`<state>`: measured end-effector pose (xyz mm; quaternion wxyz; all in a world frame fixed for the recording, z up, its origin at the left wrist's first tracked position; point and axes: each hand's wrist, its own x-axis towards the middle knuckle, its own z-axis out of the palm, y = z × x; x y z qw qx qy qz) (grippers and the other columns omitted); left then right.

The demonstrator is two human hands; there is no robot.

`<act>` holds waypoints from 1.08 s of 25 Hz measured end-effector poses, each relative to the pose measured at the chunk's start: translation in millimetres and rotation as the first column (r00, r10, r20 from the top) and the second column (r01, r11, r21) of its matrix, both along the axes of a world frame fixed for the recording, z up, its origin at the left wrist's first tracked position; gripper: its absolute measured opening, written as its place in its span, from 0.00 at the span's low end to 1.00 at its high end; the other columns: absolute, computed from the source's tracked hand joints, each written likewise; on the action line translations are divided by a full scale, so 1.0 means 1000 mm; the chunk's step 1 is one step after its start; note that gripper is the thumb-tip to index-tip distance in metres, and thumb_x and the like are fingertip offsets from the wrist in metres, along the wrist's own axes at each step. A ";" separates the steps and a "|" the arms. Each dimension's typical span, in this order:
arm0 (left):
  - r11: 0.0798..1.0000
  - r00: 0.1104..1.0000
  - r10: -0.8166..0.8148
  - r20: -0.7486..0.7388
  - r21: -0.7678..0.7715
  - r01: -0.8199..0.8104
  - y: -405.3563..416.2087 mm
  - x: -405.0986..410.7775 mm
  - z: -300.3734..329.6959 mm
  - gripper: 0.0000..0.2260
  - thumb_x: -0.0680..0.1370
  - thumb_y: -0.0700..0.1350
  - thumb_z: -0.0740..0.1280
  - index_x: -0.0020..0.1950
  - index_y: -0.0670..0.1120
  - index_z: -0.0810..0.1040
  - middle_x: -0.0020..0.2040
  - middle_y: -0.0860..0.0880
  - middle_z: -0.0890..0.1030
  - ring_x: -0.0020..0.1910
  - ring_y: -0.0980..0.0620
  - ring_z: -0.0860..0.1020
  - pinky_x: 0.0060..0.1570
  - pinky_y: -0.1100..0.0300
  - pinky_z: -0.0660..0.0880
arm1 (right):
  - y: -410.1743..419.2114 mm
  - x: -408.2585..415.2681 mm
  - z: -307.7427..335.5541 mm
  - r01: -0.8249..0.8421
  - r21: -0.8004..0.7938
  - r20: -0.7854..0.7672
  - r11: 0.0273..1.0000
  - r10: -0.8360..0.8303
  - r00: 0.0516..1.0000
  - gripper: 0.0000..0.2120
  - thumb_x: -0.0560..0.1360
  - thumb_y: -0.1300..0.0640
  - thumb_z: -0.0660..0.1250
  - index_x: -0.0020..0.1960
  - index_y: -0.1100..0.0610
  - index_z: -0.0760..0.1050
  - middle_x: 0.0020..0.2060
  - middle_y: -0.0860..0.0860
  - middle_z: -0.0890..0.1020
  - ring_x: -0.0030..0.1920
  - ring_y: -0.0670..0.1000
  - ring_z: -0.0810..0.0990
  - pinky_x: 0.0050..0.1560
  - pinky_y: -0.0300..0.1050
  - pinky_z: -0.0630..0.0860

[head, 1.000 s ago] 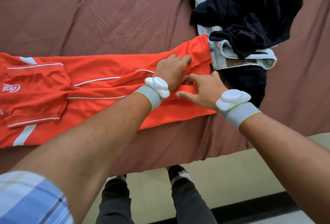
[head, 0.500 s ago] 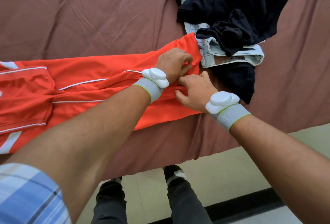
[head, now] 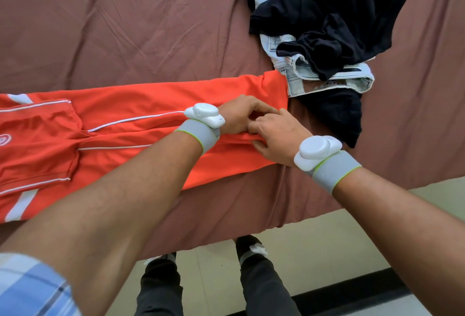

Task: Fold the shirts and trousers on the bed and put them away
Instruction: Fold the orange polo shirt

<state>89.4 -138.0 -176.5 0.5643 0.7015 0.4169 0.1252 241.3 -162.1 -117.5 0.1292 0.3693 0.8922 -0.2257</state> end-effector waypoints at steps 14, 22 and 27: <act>0.946 0.845 0.294 -0.446 0.260 -0.192 -0.033 -0.122 0.013 0.11 0.73 0.49 0.75 0.52 0.46 0.81 0.42 0.51 0.79 0.43 0.49 0.77 0.43 0.57 0.71 | 0.039 -0.004 -0.013 0.442 0.168 0.159 0.881 -0.467 0.870 0.11 0.77 0.63 0.62 0.57 0.56 0.74 0.52 0.57 0.79 0.55 0.61 0.75 0.54 0.54 0.67; 0.905 0.691 0.312 -0.652 0.426 -0.006 -0.116 -0.137 -0.027 0.32 0.78 0.64 0.52 0.80 0.53 0.55 0.80 0.47 0.59 0.79 0.47 0.52 0.74 0.39 0.54 | -0.034 -0.072 -0.050 -0.060 0.135 0.105 0.989 0.046 0.993 0.38 0.77 0.43 0.59 0.79 0.51 0.44 0.79 0.53 0.48 0.78 0.58 0.47 0.70 0.72 0.50; 0.922 0.748 0.222 -0.625 0.384 0.047 -0.117 -0.164 -0.026 0.31 0.79 0.63 0.51 0.80 0.54 0.51 0.81 0.49 0.54 0.80 0.51 0.45 0.74 0.43 0.46 | -0.059 -0.088 -0.055 0.021 0.170 0.111 0.985 -0.040 0.993 0.44 0.73 0.38 0.61 0.79 0.56 0.48 0.79 0.54 0.48 0.78 0.59 0.46 0.68 0.74 0.42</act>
